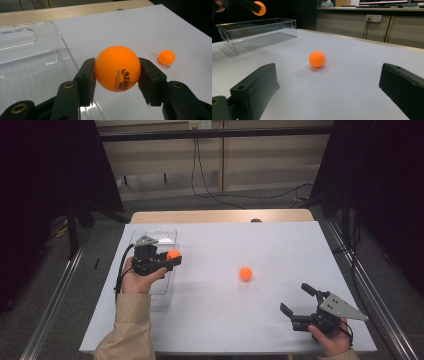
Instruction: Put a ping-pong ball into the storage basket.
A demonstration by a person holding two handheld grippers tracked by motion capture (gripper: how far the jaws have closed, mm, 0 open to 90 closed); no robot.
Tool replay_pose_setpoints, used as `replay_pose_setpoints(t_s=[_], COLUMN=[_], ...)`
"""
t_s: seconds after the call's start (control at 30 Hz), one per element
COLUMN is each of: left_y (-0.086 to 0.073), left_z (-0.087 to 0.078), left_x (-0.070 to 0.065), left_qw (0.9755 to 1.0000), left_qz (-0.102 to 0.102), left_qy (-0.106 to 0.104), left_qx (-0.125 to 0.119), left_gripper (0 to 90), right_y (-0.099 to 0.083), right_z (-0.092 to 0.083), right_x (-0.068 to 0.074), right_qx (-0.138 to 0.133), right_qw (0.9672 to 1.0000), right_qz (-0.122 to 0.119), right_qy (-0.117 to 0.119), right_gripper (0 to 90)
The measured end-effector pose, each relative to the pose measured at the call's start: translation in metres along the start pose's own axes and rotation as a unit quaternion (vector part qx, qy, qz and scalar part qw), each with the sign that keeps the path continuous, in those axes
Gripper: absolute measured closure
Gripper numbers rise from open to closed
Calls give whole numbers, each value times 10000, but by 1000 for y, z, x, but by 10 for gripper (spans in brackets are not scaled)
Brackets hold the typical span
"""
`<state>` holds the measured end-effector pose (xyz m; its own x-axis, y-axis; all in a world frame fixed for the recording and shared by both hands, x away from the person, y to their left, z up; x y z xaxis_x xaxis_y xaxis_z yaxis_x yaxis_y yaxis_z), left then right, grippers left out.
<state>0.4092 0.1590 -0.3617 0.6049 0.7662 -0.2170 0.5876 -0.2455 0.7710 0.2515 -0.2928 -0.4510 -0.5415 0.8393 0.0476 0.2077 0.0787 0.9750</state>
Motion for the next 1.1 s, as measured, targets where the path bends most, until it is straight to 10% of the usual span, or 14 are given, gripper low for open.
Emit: replay_pose_setpoints(t_s=[1.1], left_y=[-3], left_z=[-8], left_x=[14], left_qw=[9998], left_qz=[-87], left_qy=[162], left_qx=[-12], left_gripper=[508], right_y=[0], right_z=[0], right_x=[0], right_qx=[-8], right_qw=[10000], right_qz=[-1], right_qy=[-7], right_gripper=[16])
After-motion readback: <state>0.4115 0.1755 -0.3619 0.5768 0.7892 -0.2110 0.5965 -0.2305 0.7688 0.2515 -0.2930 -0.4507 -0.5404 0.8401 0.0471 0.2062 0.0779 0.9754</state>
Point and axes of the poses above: each handheld gripper's, and its own axes: z roughly forward along the jaws, y roughly out of its top, x roughly to its left, the point moved 1 cm from there along z, roughly forward along the jaws, and after that the axes turned 2 degrees about x, right-handed, at the moved point
